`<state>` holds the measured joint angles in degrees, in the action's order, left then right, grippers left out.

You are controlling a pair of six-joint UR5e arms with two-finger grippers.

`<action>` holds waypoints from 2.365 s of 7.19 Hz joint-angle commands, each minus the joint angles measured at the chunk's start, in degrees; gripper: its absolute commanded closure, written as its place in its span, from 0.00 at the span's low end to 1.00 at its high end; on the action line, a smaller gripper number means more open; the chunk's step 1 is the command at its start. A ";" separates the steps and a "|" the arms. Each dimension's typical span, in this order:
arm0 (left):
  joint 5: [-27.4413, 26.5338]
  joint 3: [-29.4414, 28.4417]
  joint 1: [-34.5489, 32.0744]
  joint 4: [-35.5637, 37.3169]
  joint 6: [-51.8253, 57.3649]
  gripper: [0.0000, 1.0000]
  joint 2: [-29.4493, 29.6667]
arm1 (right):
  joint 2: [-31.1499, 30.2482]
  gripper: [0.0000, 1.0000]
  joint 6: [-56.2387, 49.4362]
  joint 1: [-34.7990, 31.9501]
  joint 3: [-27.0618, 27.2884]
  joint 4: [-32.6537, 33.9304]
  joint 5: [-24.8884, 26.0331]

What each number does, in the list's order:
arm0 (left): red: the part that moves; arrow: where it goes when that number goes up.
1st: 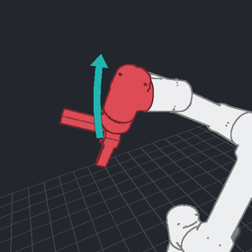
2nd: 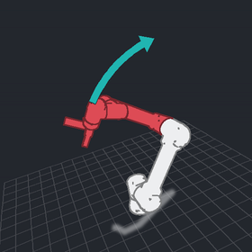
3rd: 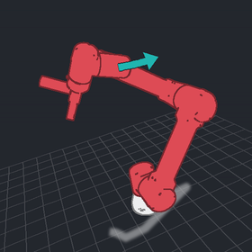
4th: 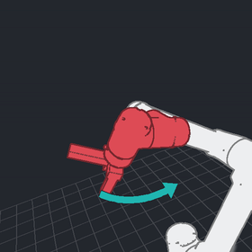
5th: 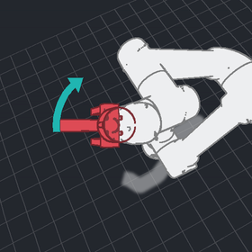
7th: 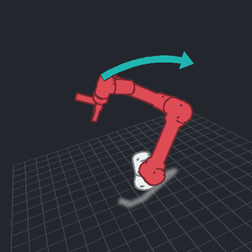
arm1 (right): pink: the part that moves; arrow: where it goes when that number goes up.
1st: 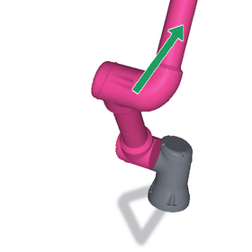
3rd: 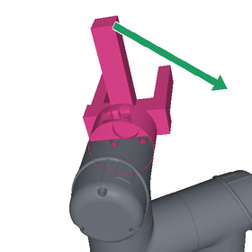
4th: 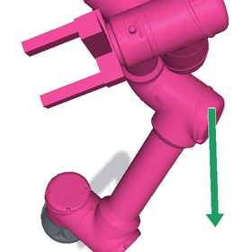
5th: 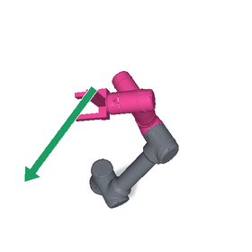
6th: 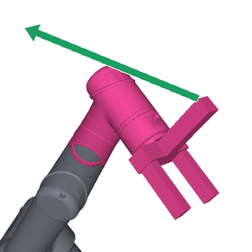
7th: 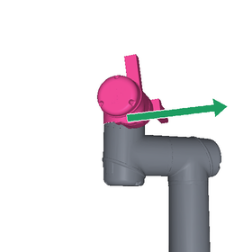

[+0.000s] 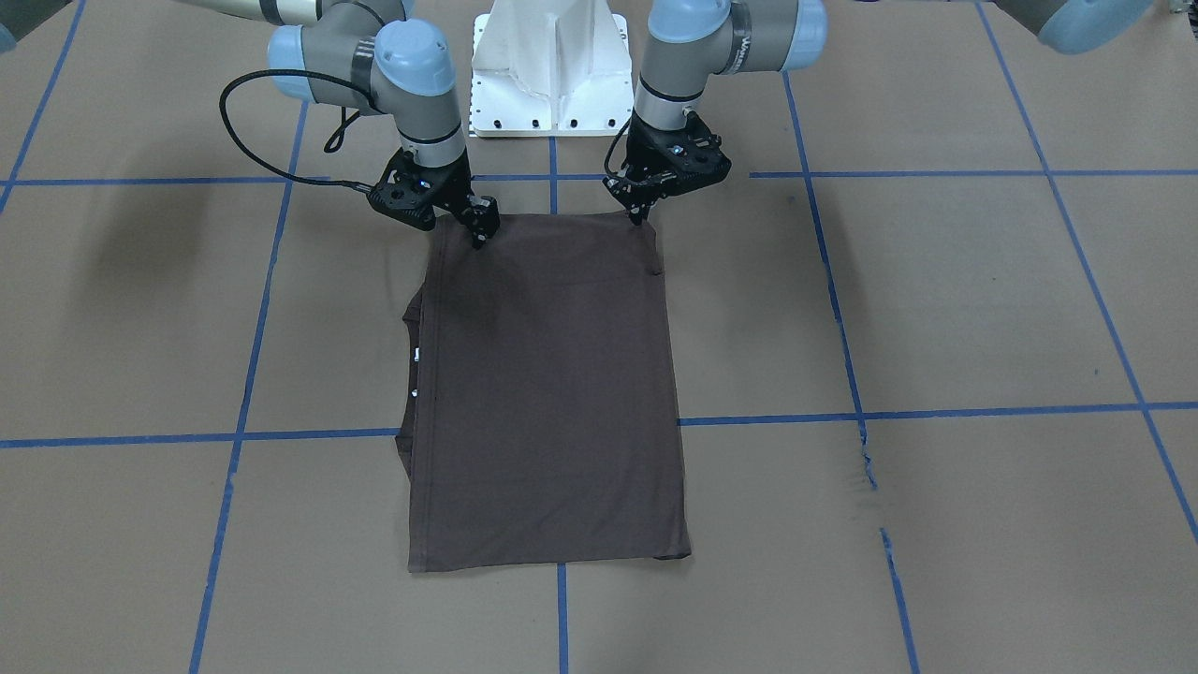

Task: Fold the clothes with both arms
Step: 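Grasp the near edge of the shirt with both grippers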

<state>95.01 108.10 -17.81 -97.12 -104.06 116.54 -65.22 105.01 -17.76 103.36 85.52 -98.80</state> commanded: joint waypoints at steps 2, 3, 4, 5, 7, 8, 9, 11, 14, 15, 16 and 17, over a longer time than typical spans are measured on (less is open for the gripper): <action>0.00 0.00 -0.11 0.00 0.00 1.00 0.00 | 0.53 1.00 -0.07 -0.26 0.18 0.00 0.01; 0.00 0.00 -0.12 0.00 0.00 1.00 0.00 | 0.62 1.00 -0.07 -0.26 0.09 0.00 0.10; 0.00 0.00 -0.03 0.00 0.00 1.00 0.00 | 0.97 1.00 -0.07 -0.43 0.00 -0.17 0.10; 0.00 0.00 -0.03 0.00 0.00 1.00 0.00 | 2.02 1.00 0.10 -0.43 0.00 -0.17 0.19; 0.00 -0.09 -0.11 0.00 0.00 1.00 0.00 | 2.55 1.00 0.28 -0.52 -0.08 -0.17 0.19; 0.09 0.00 -0.12 0.00 0.00 1.00 0.09 | 2.55 1.00 0.28 -0.61 -0.08 -0.17 0.19; 0.09 0.00 -0.12 0.00 0.00 1.00 0.09 | 2.64 1.00 0.63 -1.04 -0.17 -0.17 0.19; 0.09 2.70 -0.47 3.31 0.09 1.00 -0.09 | 2.56 1.00 0.28 -2.10 0.88 -0.17 -0.95; 0.09 9.13 1.19 10.19 1.93 1.00 -0.44 | -0.77 1.00 0.28 -2.02 8.85 -0.09 -5.77; 0.09 11.23 4.34 13.15 1.93 1.00 -0.44 | -1.83 1.00 0.28 -1.49 10.97 -0.09 -8.22; 0.09 14.12 7.15 16.75 1.93 1.00 -0.44 | -2.02 1.00 0.28 -0.53 11.51 0.00 -8.86; 0.18 15.72 7.44 17.40 1.93 1.00 -0.44 | -1.76 1.00 0.28 0.78 10.91 -0.09 -8.69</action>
<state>95.12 121.31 -11.92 -81.83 -102.14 116.11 -66.94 105.29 -18.38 114.18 85.46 -107.05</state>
